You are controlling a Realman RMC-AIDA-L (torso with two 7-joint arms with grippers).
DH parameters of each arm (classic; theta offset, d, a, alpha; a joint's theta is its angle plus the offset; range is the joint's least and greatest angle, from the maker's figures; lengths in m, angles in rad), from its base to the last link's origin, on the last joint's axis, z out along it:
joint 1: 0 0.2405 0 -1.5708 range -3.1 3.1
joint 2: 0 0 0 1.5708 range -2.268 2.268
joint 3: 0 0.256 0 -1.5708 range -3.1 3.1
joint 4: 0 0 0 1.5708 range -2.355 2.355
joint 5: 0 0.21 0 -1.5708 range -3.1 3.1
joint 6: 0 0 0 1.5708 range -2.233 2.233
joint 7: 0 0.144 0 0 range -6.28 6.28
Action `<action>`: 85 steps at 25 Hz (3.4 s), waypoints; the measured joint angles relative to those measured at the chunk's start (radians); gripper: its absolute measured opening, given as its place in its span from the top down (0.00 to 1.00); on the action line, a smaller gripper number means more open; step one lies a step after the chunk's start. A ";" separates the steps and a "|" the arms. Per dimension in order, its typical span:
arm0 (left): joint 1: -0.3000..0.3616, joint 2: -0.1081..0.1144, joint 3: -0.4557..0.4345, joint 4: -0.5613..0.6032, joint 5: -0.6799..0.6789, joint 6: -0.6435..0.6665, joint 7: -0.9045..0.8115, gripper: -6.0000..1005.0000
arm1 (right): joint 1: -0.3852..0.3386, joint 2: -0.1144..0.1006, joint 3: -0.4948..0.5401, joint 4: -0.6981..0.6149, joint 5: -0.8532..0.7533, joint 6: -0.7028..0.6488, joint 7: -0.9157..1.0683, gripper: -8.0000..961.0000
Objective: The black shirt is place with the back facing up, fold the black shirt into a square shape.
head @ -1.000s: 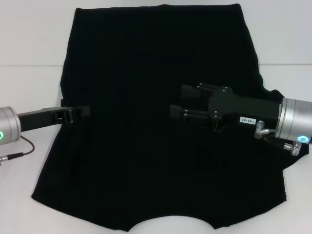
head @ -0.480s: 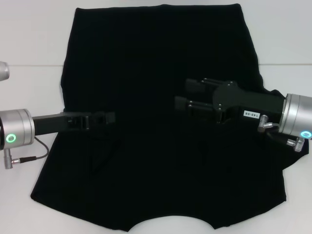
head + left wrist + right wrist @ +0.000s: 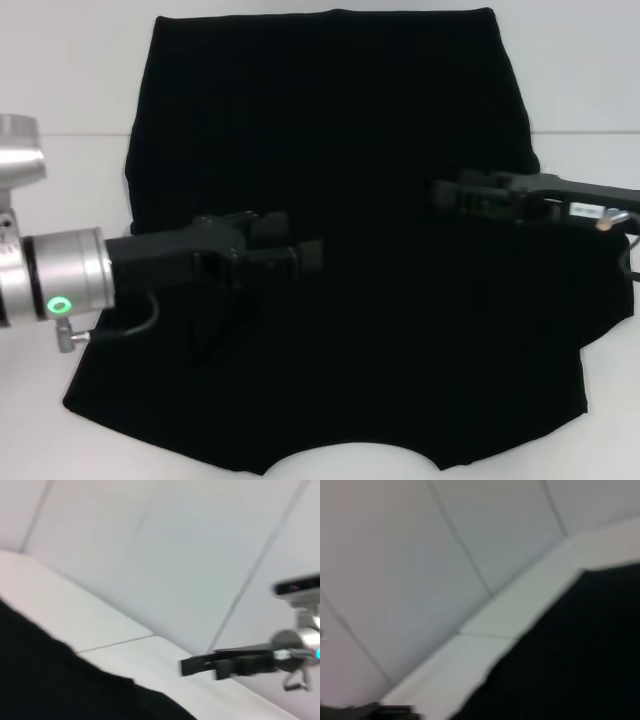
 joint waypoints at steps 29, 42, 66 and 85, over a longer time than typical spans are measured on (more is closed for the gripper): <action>-0.027 -0.049 0.250 -0.048 0.008 -0.133 0.334 0.13 | -0.101 -0.096 0.111 -0.087 -0.467 0.201 0.601 0.24; -0.026 -0.049 0.252 -0.050 0.007 -0.136 0.334 0.13 | -0.089 -0.072 0.079 -0.049 -0.472 0.258 0.595 0.24; -0.022 -0.049 0.250 -0.046 0.002 -0.149 0.328 0.13 | -0.095 -0.049 0.074 -0.058 -0.468 0.290 0.596 0.70; -0.018 -0.049 0.243 -0.053 -0.006 -0.139 0.325 0.13 | -0.120 -0.049 0.301 -0.047 -0.464 0.290 0.452 0.97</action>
